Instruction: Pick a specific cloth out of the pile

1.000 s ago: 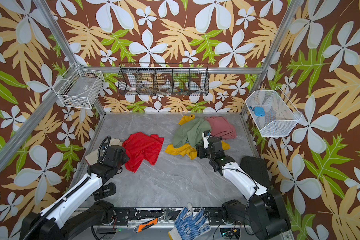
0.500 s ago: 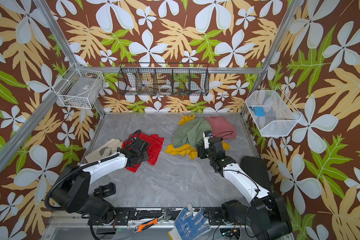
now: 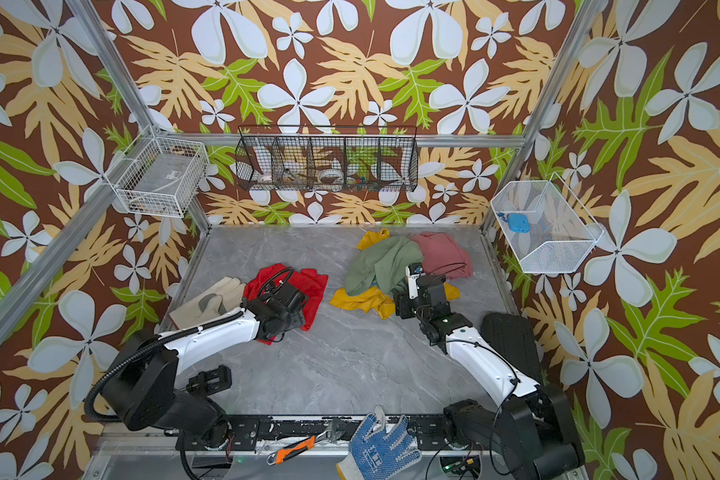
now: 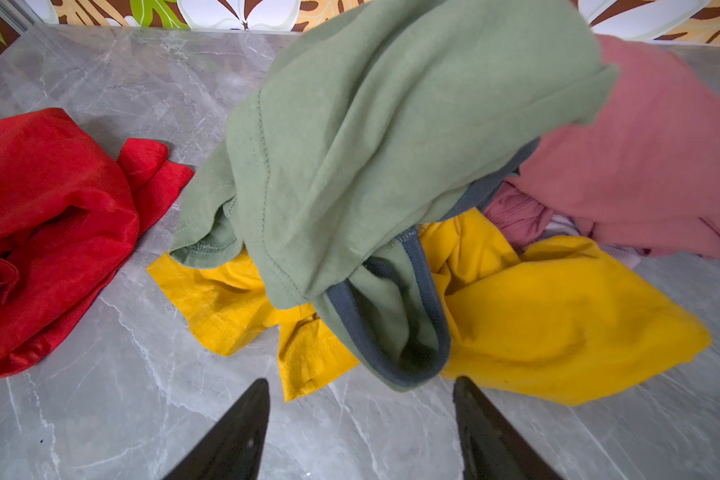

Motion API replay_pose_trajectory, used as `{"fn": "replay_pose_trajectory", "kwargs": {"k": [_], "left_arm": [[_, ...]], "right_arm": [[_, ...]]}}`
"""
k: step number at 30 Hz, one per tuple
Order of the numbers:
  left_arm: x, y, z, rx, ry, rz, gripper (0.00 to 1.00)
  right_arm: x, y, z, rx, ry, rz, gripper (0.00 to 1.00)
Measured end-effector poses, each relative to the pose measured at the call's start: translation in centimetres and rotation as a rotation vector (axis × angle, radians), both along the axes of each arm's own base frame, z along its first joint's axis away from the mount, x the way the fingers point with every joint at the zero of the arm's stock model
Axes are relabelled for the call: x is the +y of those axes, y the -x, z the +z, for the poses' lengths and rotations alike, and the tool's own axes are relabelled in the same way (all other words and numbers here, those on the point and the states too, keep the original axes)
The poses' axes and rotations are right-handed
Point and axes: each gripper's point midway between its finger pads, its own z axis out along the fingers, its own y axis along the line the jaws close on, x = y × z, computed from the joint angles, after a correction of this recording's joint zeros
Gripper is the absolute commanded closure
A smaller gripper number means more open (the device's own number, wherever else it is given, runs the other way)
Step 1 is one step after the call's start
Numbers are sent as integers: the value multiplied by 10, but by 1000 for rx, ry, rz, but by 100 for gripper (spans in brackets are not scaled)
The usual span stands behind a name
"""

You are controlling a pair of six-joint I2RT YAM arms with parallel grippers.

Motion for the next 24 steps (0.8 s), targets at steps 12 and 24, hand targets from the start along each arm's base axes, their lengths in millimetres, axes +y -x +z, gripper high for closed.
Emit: {"fn": "replay_pose_trajectory", "kwargs": {"k": [12,24], "left_arm": [[-43,-46,60,-110,-141,-145,19],[-76,-58,-18,79,-267,-361,21]], "right_arm": [[-6,3,2,-10,22,-15,30],[-11,5,5,-18,37,-34,30]]}}
